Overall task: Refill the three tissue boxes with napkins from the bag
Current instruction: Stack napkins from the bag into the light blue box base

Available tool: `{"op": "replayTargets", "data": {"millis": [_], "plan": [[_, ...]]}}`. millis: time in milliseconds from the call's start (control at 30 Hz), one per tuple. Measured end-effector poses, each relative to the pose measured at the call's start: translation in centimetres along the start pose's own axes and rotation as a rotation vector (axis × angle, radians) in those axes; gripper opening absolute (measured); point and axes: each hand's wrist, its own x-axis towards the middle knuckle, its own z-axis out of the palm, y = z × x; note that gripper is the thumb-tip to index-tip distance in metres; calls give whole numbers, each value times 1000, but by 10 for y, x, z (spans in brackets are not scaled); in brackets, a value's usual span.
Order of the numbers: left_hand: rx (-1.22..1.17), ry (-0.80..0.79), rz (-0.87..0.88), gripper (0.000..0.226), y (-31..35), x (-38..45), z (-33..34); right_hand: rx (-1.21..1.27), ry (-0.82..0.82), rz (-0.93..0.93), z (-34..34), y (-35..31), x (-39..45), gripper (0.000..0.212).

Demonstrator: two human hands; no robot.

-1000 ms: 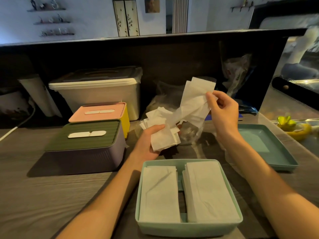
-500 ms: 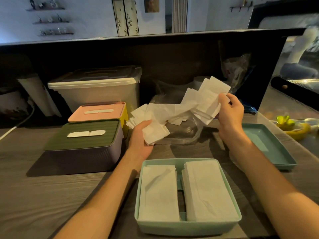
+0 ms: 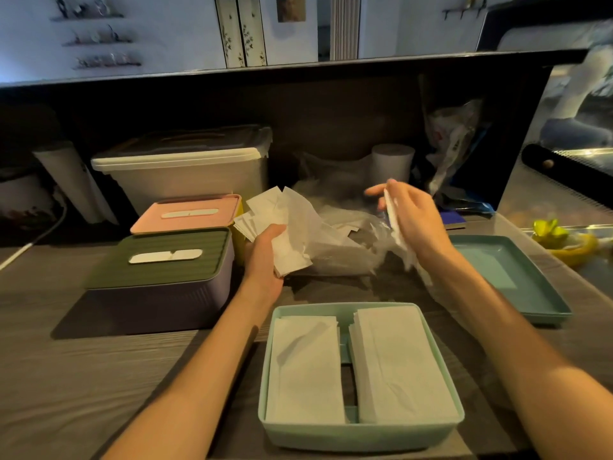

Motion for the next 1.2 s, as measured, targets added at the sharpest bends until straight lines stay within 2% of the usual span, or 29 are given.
{"op": "replayTargets", "data": {"millis": [67, 133, 233, 300, 433, 567, 633, 733, 867, 967, 1033, 1133, 1200], "plan": [[46, -19, 3, 38, 1, 1, -1, -263, -165, -75, 4, 0, -7, 35], [100, -21, 6, 48, -2, 2, -1, -450, -328, -101, 7, 1, -11, 44], [207, -1, 13, 46, -5, 3, -1, -482, -495, -68, 12, 0, -15, 56], [214, -15, -5, 41, -6, 3, 0, -501, -533, -159, 13, 1, -16, 64], [132, -61, -60, 32, -5, 3, 0, -372, -524, -319, 10, 1, -16, 64], [53, -76, -136, 48, -5, 2, -2, -372, -435, -396, 6, -5, -15, 25], [25, -44, -128, 51, -6, 4, -2, -335, -391, -393, 2, -9, -15, 15], [60, 54, -85, 47, -6, 4, -1, -286, -393, -355, -2, -15, -16, 15], [143, 76, -61, 38, -5, 1, 4, -204, -440, -310, 0, -24, -20, 15], [241, 34, -81, 27, -3, -3, 9, -5, -508, -182, 2, -29, -25, 11], [257, 1, -125, 29, -6, -3, 15, 108, -538, -63, 4, -27, -26, 10], [379, -4, -266, 37, -7, -14, 26, 39, -505, 58, 12, -15, -24, 10], [346, -139, -291, 40, -8, -21, 29, -43, -403, 112, 16, -5, -22, 11]]}}
